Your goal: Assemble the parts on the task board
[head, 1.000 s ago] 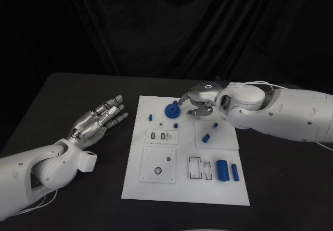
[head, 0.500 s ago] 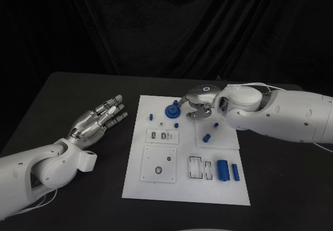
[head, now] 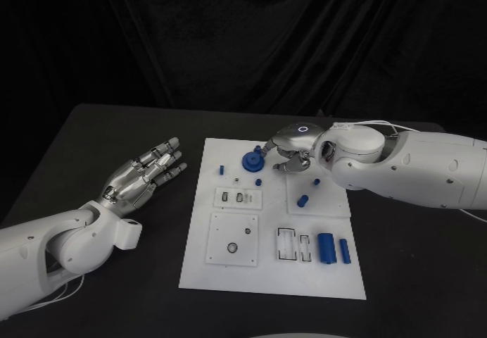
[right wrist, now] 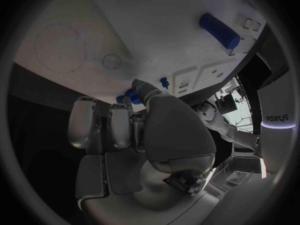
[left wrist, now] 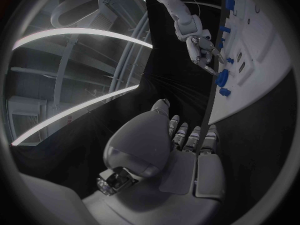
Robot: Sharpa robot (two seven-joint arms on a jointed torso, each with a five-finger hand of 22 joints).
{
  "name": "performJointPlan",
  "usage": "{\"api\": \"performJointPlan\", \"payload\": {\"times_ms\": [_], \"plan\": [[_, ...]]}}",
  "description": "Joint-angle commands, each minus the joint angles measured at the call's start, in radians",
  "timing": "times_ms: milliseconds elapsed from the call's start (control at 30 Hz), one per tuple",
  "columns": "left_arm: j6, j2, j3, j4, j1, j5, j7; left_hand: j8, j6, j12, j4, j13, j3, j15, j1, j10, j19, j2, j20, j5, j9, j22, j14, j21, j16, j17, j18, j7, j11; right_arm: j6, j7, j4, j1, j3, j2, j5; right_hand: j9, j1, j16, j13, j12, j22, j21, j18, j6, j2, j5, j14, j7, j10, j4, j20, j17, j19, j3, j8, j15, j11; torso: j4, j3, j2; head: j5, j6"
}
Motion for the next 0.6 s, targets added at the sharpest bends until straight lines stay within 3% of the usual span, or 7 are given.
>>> {"api": "performJointPlan", "payload": {"times_ms": [33, 300, 467, 600], "plan": [[0.011, -0.002, 0.001, 0.002, -0.001, -0.001, 0.129, 0.004, -0.001, 0.003, -0.001, 0.001, 0.004, 0.006, 0.008, -0.003, 0.0, 0.0, 0.007, 0.004, 0.0, 0.001, -0.003, 0.006, 0.003, 0.002, 0.017, 0.004, 0.002, -0.025, -0.013, 0.01, -0.003, -0.002, -0.017, -0.006, -0.001, -0.011, -0.006, 0.263, 0.003, 0.06, -0.007, 0.005, 0.015, 0.004, -0.005, 0.05, 0.005, 0.102, 0.01, -0.002, 0.063, 0.0, 0.0, 0.003, -0.002, 0.001, -0.0012, 0.0006, 0.0, 0.003, -0.002], [0.007, -0.006, 0.001, 0.005, -0.001, -0.001, 0.129, 0.004, 0.001, 0.004, -0.003, 0.002, 0.006, 0.007, 0.009, -0.002, 0.001, 0.0, 0.008, 0.005, 0.001, 0.001, -0.002, 0.006, 0.003, 0.002, 0.017, 0.005, 0.002, -0.085, -0.039, 0.082, 0.041, -0.002, -0.121, -0.006, -0.013, -0.05, -0.013, 0.263, 0.003, 0.061, -0.016, 0.006, 0.046, 0.003, -0.082, 0.05, 0.015, 0.102, 0.052, 0.006, 0.062, 0.001, -0.025, -0.005, 0.006, 0.01, -0.0008, 0.0005, 0.001, -0.003, -0.006], [0.005, -0.007, 0.001, 0.007, -0.001, -0.001, 0.128, 0.005, 0.002, 0.005, -0.004, 0.002, 0.006, 0.007, 0.009, -0.001, 0.001, -0.001, 0.008, 0.006, 0.001, 0.001, -0.002, 0.006, 0.004, 0.002, 0.017, 0.005, 0.002, -0.104, -0.065, 0.152, 0.063, -0.003, -0.218, -0.006, -0.016, -0.062, -0.009, 0.263, 0.003, 0.065, -0.012, 0.005, 0.051, 0.003, -0.09, 0.052, 0.014, 0.102, 0.065, 0.006, 0.066, 0.004, -0.034, -0.007, 0.006, 0.01, -0.0031, 0.0006, 0.001, -0.009, -0.011], [0.004, -0.007, 0.001, 0.008, -0.001, -0.001, 0.128, 0.005, 0.002, 0.005, -0.004, 0.002, 0.006, 0.007, 0.009, -0.001, 0.001, -0.001, 0.008, 0.006, 0.001, 0.001, -0.002, 0.006, 0.004, 0.002, 0.017, 0.005, 0.002, -0.096, -0.085, 0.19, 0.068, -0.003, -0.286, -0.005, -0.019, -0.07, -0.004, 0.263, 0.003, 0.07, -0.005, 0.003, 0.053, 0.003, -0.099, 0.054, 0.014, 0.102, 0.074, 0.006, 0.07, 0.009, -0.041, -0.01, 0.005, 0.009, -0.0025, 0.0004, 0.001, -0.014, -0.013]]}}
